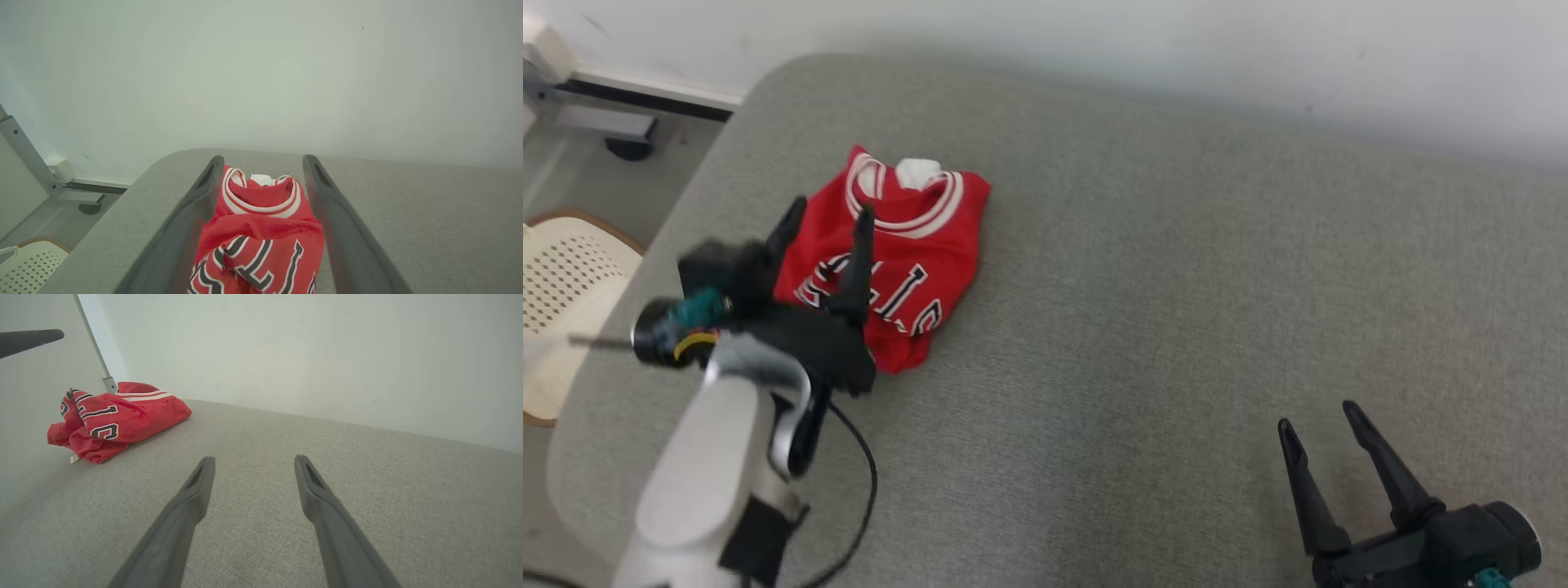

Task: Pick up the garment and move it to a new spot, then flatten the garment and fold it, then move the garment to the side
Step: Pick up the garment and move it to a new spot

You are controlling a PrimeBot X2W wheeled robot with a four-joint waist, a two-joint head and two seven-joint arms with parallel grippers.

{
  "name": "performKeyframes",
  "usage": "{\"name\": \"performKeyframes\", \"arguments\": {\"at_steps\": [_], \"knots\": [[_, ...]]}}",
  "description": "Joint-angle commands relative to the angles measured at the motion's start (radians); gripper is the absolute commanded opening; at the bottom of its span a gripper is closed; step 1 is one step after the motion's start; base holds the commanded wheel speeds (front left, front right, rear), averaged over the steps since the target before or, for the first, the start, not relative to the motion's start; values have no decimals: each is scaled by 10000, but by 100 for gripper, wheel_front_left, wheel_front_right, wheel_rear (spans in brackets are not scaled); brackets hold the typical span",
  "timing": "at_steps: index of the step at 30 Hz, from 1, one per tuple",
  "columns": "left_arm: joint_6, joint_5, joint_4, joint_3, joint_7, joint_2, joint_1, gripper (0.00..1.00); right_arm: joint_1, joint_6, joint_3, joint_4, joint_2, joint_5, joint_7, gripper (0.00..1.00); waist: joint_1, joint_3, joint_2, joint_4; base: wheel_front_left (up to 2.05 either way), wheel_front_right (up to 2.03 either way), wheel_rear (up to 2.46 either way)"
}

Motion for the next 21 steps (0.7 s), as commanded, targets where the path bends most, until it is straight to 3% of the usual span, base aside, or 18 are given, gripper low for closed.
{"name": "performKeyframes", "arguments": {"at_steps": [1,9,16,21], "knots": [[17,-222,287,-98,214,129,-435,100,-175,-24,-9,-50,-80,-97,-2,100,-2,666,-3,-495,0,0,0],[17,-1718,2644,-544,2500,723,-2519,100,-938,-24,103,-102,-87,-202,-4,100,-2,1637,-3,-1134,0,0,0],[47,-2033,4271,-449,3816,1205,-3547,100,-1358,-24,127,-75,77,-233,-4,100,-2,2223,-3,-1674,0,0,0],[42,-2265,5086,-451,4491,1254,-3802,100,-1544,-24,103,-60,190,-244,-4,100,-2,2484,-3,-1917,0,0,0]]}}
